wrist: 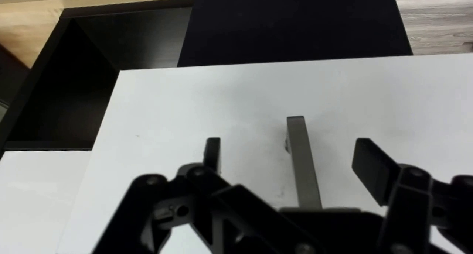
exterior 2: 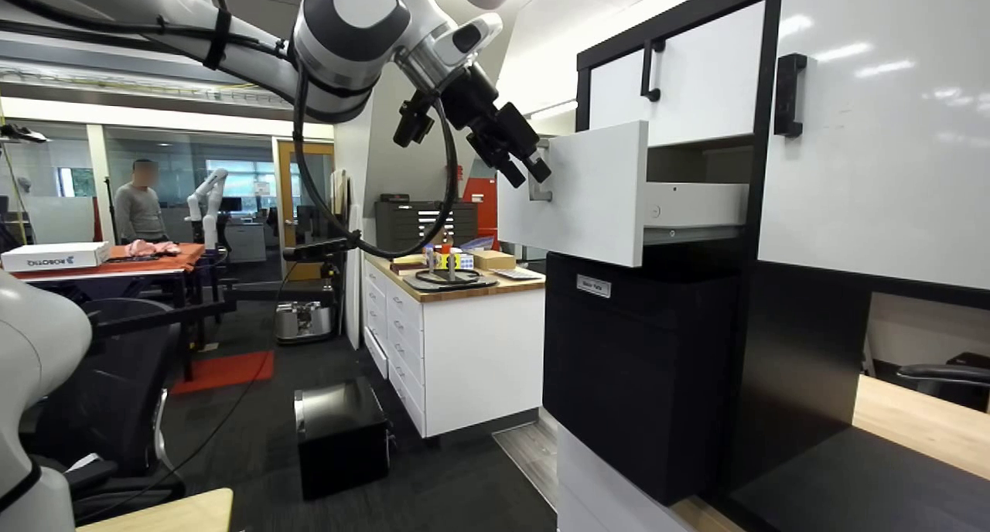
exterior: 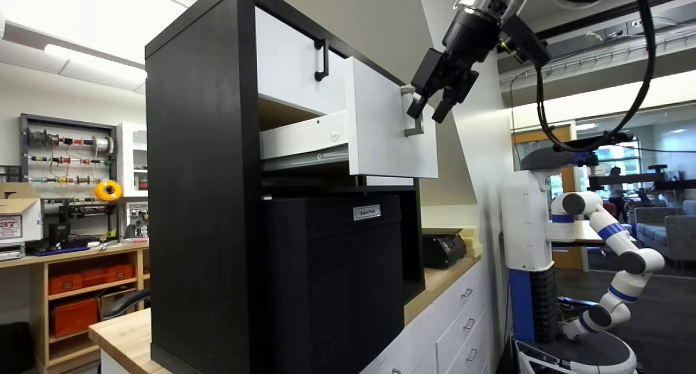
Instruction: Push the open drawer closed
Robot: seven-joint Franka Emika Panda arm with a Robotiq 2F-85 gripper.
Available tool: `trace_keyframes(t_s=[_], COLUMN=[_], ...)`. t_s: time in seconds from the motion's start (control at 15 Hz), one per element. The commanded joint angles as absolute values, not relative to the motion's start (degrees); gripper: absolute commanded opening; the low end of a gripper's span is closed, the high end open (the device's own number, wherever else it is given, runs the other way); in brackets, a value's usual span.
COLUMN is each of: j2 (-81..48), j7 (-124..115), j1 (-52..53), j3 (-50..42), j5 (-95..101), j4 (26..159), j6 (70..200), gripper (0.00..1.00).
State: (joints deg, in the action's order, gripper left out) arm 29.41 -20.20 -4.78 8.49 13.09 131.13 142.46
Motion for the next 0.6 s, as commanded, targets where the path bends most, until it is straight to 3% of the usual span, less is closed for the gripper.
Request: trace_keyframes(t_s=[0.0, 0.53], j2=[29.66, 29.18], j7=[-17.77, -14.91], j1=[-4.91, -4.61], j3=[7.66, 7.45], j5=[13.0, 12.81], j4=[132.88, 133.06], j6=[146.41, 148.29], gripper=[0.59, 0.07])
